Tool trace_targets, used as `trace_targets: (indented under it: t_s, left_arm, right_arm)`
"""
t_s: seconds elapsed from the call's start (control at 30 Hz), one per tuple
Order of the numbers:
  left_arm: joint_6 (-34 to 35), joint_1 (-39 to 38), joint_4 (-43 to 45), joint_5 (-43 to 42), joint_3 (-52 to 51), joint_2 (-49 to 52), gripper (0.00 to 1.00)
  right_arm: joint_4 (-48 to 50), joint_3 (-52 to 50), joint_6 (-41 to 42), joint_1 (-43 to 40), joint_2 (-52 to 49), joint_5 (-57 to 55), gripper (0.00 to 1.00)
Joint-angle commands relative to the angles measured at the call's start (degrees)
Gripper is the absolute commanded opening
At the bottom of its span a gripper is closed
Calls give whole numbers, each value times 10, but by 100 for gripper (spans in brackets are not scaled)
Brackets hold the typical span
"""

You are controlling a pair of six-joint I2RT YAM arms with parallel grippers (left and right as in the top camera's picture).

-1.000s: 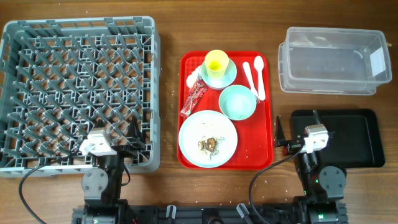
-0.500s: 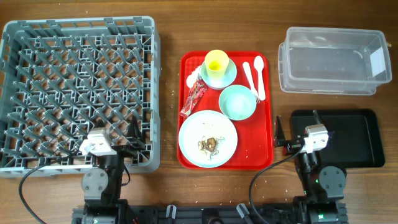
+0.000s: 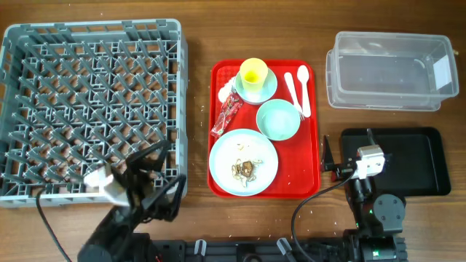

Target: Sort waste into correct bins and load items into the dishwasher rack

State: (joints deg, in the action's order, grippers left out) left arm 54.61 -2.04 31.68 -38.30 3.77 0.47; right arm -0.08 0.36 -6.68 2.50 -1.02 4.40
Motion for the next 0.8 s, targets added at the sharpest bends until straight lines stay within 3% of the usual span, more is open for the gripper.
trace_targets:
  t_s: [0.0, 0.07, 0.1, 0.17, 0.2, 0.27, 0.3, 0.43, 0.5, 0.63, 0.77]
  left_arm:
    - [-108, 7, -244, -28, 144, 66, 99]
    - [-241, 7, -401, -35, 301, 197, 100]
    - [-312, 6, -523, -34, 414, 309, 100]
    - [-381, -16, -684, -31, 547, 454, 100]
    - [-410, -73, -811, 23, 654, 581, 100]
    - [-410, -159, -886, 110, 737, 690, 100]
    - [-409, -247, -916, 191, 797, 780, 100]
    - [-409, -381, -819, 303, 823, 930, 100]
    - [-418, -417, -788, 347, 824, 975, 100]
    - [-424, -460, -726, 522, 823, 1033, 100]
    - [-424, -463, -652, 445, 823, 1046, 100]
  right_arm:
    - [1, 0, 7, -3, 2, -6, 100]
    - [1, 0, 7, -3, 2, -6, 100]
    - [1, 0, 7, -3, 2, -6, 100]
    - [1, 0, 7, -3, 2, -6, 100]
    - [1, 0, 7, -3, 2, -6, 100]
    - [1, 0, 7, -3, 2, -6, 100]
    - [1, 0, 7, -3, 2, -6, 100]
    - [1, 0, 7, -3, 2, -6, 100]
    - [1, 0, 7, -3, 2, -6, 100]
    - [1, 0, 7, -3, 2, -6, 100]
    - [1, 0, 7, -3, 2, -6, 100]
